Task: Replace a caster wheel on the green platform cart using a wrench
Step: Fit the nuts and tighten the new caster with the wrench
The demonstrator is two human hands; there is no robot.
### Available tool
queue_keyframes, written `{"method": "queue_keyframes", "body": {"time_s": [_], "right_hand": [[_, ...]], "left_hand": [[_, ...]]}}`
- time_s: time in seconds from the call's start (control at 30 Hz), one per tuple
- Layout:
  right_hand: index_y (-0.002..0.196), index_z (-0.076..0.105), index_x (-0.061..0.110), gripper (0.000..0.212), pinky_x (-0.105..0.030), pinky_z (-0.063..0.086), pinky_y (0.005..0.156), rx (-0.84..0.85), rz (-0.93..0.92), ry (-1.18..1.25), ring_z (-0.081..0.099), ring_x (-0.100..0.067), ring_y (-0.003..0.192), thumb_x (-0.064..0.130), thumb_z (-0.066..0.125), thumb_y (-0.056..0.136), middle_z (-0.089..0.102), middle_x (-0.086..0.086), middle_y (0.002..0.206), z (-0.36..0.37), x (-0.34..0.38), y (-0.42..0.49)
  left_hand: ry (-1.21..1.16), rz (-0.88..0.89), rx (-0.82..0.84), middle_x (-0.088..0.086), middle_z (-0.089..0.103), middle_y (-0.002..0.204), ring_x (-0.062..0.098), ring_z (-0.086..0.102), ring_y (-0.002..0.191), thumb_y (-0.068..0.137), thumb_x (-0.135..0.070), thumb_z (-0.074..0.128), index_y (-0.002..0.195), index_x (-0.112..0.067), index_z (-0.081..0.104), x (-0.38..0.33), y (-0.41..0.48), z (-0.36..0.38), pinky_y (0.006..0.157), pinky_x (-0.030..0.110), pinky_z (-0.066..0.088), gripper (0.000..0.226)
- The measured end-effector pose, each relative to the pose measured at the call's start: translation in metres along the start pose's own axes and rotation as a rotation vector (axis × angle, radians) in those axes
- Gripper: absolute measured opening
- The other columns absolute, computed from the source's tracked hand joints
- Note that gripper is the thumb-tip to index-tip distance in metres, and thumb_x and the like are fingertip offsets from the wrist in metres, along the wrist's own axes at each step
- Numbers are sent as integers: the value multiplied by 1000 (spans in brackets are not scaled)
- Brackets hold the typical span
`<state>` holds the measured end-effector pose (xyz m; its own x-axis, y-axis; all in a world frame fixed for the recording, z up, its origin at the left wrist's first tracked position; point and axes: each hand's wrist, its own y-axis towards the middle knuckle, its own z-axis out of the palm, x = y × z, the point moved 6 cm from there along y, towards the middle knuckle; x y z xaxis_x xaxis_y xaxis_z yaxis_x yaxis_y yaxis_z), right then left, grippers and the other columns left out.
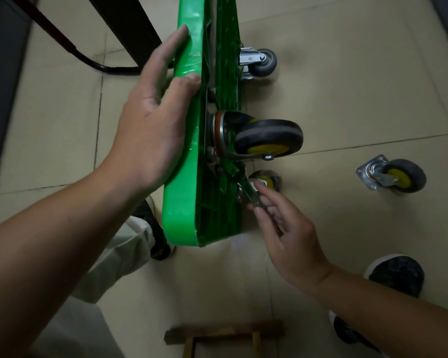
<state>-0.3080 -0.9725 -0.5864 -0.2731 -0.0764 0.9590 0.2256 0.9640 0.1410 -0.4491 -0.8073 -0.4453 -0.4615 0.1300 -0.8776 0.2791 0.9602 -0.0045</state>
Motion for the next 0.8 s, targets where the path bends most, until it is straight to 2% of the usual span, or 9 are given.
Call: {"method": "queue_keyframes", "body": {"time_s": [0.07, 0.13, 0.23, 0.43, 0.5, 0.57, 0.7, 0.8], "right_hand": [[137, 58, 8, 37, -24, 56, 95, -30, -7, 30, 67, -10, 111, 10, 59, 100, 69, -6, 119, 5, 2, -4], [134, 61, 9, 35, -17, 52, 89, -79, -10, 54, 65, -5, 104, 6, 59, 99, 66, 2, 112, 6, 3, -8], [138, 61, 10, 39, -13, 48, 89, -104, -18, 78, 63, -7, 105, 5, 59, 99, 62, 1, 113, 7, 5, -12], [145, 56, 16, 43, -31, 57, 85, -102, -42, 168, 64, -21, 104, 9, 58, 102, 59, -3, 115, 23, 6, -11], [146, 54, 18, 44, -36, 57, 89, -94, -42, 188, 63, -26, 106, 12, 56, 102, 59, -3, 116, 29, 4, -12], [148, 53, 16, 45, -35, 56, 92, -76, -58, 197, 62, -28, 108, 10, 54, 103, 59, -5, 116, 34, 2, -11], [148, 50, 6, 47, -33, 51, 101, -41, -134, 171, 61, -27, 116, -3, 55, 101, 60, -10, 121, 38, 0, -8], [144, 52, -3, 47, -34, 52, 99, -29, -213, 117, 63, -26, 114, -9, 59, 98, 61, -16, 120, 42, -2, -3]], "left_hand": [[13, 0, -6, -24, 57, 116, -10, 63, 82, 105, -35, 47, 157, -44, 38, -1, -1, 0, 68, 14, 52, 54], [8, -6, 4, -22, 57, 118, -5, 64, 84, 104, -36, 46, 157, -45, 37, -2, -1, 0, 69, 19, 55, 55], [4, -18, 23, -20, 57, 125, 1, 66, 88, 102, -39, 46, 157, -46, 36, -2, 0, 0, 71, 23, 56, 57], [-24, -31, 20, -39, 66, 104, 12, 70, 103, 101, -39, 48, 154, -49, 40, -3, -2, -1, 90, 45, 62, 55], [-40, -37, 24, -34, 64, 113, 17, 69, 107, 100, -39, 48, 153, -51, 41, -4, -2, -1, 92, 51, 60, 55], [-55, -45, 22, -23, 58, 129, 18, 68, 110, 99, -41, 48, 153, -51, 41, -3, -1, -1, 92, 54, 60, 56], [-55, -17, -9, -4, 55, 148, 15, 58, 133, 100, -35, 49, 157, -30, 39, -4, 0, 0, 111, 50, 49, 58], [-37, -27, -8, -4, 55, 150, 13, 56, 136, 104, -31, 50, 157, -28, 38, 5, 6, 1, 114, 49, 47, 54]]}}
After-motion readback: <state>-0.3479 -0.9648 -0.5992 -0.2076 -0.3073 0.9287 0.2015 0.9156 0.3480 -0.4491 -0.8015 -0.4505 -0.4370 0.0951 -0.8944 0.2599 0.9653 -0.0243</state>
